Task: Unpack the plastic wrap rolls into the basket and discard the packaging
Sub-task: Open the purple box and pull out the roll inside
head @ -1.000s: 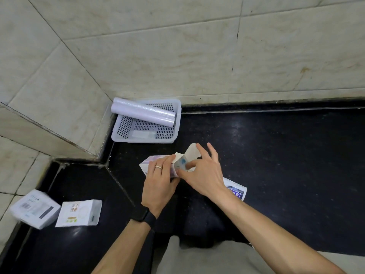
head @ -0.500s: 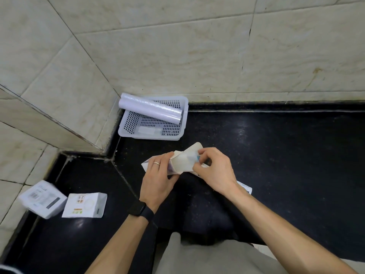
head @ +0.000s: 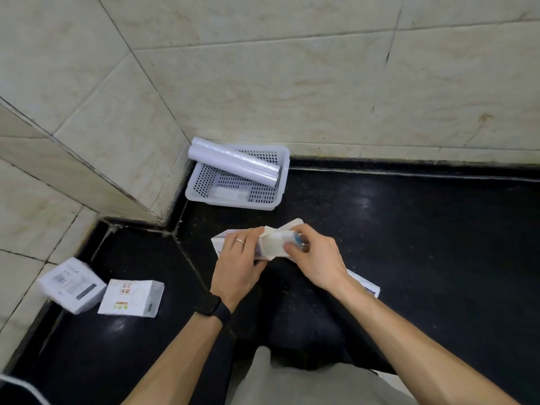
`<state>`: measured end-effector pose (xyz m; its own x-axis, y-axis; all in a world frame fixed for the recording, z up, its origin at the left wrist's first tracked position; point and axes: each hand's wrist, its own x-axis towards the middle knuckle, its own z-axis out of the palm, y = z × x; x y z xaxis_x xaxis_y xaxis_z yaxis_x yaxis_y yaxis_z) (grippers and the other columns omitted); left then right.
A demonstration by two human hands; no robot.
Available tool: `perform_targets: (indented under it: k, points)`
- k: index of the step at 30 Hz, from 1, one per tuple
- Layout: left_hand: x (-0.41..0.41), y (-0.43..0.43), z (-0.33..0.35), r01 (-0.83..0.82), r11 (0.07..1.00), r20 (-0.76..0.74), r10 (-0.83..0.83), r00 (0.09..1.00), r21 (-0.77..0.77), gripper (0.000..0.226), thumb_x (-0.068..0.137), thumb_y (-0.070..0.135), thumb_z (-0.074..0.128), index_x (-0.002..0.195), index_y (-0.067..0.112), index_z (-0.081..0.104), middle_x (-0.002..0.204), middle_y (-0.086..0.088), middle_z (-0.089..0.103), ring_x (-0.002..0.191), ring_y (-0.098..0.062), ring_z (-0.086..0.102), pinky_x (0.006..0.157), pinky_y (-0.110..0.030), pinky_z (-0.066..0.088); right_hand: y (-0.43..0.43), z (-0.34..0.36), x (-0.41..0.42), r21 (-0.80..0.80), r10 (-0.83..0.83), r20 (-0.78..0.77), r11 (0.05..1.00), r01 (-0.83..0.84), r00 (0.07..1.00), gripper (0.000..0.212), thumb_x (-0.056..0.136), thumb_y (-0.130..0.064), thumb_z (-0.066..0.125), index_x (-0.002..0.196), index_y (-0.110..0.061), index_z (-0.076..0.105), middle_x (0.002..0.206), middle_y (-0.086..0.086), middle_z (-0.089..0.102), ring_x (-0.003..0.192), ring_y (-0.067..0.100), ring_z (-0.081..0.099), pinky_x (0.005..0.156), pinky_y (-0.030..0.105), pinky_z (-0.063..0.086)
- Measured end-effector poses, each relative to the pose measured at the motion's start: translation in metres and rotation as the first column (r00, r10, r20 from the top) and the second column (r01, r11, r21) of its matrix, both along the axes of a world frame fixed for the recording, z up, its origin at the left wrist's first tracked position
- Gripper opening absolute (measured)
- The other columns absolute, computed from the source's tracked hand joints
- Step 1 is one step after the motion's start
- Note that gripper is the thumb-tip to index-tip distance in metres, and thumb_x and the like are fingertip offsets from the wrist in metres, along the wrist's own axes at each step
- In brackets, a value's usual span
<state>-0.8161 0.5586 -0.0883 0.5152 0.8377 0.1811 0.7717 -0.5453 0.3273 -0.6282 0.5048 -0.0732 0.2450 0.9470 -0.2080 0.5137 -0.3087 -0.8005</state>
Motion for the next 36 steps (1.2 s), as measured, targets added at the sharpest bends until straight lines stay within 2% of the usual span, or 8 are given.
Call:
perform_targets:
  k: [7, 11, 21, 25, 28, 31, 33, 36]
  points:
    - [-0.032, 0.006, -0.019, -0.133, 0.984, 0.067, 0.142, 0.988, -0.116, 0.070, 0.073, 0.024, 0.083, 0.135, 0.023, 0.050, 0.127, 0.005, 0.057, 0.118, -0.014, 0.047, 0.094, -0.032, 0.050, 0.008, -0.012, 0.018, 0.001, -0.070, -0.111, 0.998, 0.070, 0.991, 0.016, 0.089, -0.030, 0.067, 0.105, -0.028, 0.067, 0.088, -0.009, 0.070, 0.081, 0.010, 0.065, 0.072, 0.030, 0.052]
    - [-0.053, 0.014, -0.032, -0.234, 0.958, -0.016, 0.234, 0.972, -0.168, 0.071, 0.076, 0.031, 0.081, 0.139, 0.024, 0.048, 0.131, 0.004, 0.056, 0.124, -0.017, 0.045, 0.096, -0.031, 0.048, 0.012, -0.017, 0.031, -0.053, -0.224, -0.373, 0.974, 0.221, 0.901, 0.013, 0.088, -0.023, 0.072, 0.101, -0.026, 0.072, 0.088, -0.002, 0.076, 0.083, 0.020, 0.073, 0.081, 0.045, 0.060]
    - [-0.041, 0.029, -0.078, -0.016, 0.913, -0.340, -0.136, 0.930, -0.408, 0.062, 0.084, 0.038, 0.065, 0.140, 0.025, 0.043, 0.140, 0.001, 0.046, 0.119, -0.021, 0.047, 0.101, -0.030, 0.038, 0.036, -0.017, 0.030, -0.126, -0.327, -0.522, 0.943, 0.309, 0.788, 0.012, 0.093, -0.018, 0.068, 0.104, -0.014, 0.070, 0.066, -0.011, 0.065, 0.054, -0.005, 0.061, 0.055, 0.013, 0.047]
    - [-0.038, 0.022, -0.097, 0.023, 0.900, -0.392, -0.213, 0.895, -0.436, 0.086, 0.084, 0.040, 0.067, 0.155, 0.023, 0.020, 0.151, 0.000, 0.038, 0.134, -0.022, 0.037, 0.118, -0.031, 0.018, 0.049, -0.024, 0.023, -0.166, -0.330, -0.501, 0.944, 0.285, 0.800, 0.014, 0.093, -0.016, 0.069, 0.105, -0.010, 0.070, 0.059, -0.013, 0.065, 0.053, -0.003, 0.061, 0.053, 0.013, 0.048]
    - [-0.038, 0.025, -0.090, -0.019, 0.865, -0.374, -0.197, 0.906, -0.502, 0.112, 0.069, 0.063, 0.070, 0.157, 0.029, 0.007, 0.159, 0.004, 0.024, 0.146, -0.017, 0.019, 0.123, -0.041, 0.005, 0.060, -0.029, 0.018, -0.201, -0.330, -0.489, 0.943, 0.264, 0.807, 0.018, 0.092, -0.018, 0.070, 0.108, -0.008, 0.070, 0.066, -0.011, 0.068, 0.054, -0.001, 0.062, 0.056, 0.017, 0.050]
    - [-0.037, 0.045, -0.063, -0.152, 0.739, -0.041, 0.166, 0.985, -0.657, 0.113, 0.064, 0.082, 0.059, 0.155, 0.032, 0.017, 0.156, 0.005, 0.029, 0.145, -0.014, 0.022, 0.121, -0.039, 0.016, 0.073, -0.030, 0.013, -0.215, -0.321, -0.478, 0.945, 0.245, 0.818, 0.015, 0.092, -0.016, 0.070, 0.106, -0.010, 0.071, 0.080, -0.004, 0.074, 0.062, 0.000, 0.068, 0.058, 0.015, 0.052]
    - [-0.038, 0.068, -0.038, -0.081, 0.530, 0.269, 0.549, 0.792, -0.844, 0.103, 0.065, 0.077, 0.064, 0.151, 0.032, 0.029, 0.147, 0.004, 0.044, 0.132, -0.010, 0.045, 0.113, -0.034, 0.033, 0.083, -0.030, 0.008, -0.230, -0.303, -0.499, 0.950, 0.213, 0.812, 0.014, 0.092, -0.015, 0.070, 0.106, -0.011, 0.071, 0.087, 0.002, 0.077, 0.074, 0.008, 0.073, 0.067, 0.023, 0.057]
    - [-0.040, 0.101, -0.019, 0.155, 0.377, 0.398, 0.742, 0.539, -0.913, 0.060, 0.085, 0.046, 0.071, 0.137, 0.022, 0.049, 0.123, -0.004, 0.065, 0.108, -0.015, 0.067, 0.099, -0.035, 0.051, 0.100, -0.033, -0.002, -0.251, -0.245, -0.489, 0.959, 0.134, 0.837, 0.016, 0.091, -0.017, 0.071, 0.106, -0.012, 0.071, 0.093, 0.006, 0.078, 0.086, 0.021, 0.074, 0.083, 0.039, 0.058]
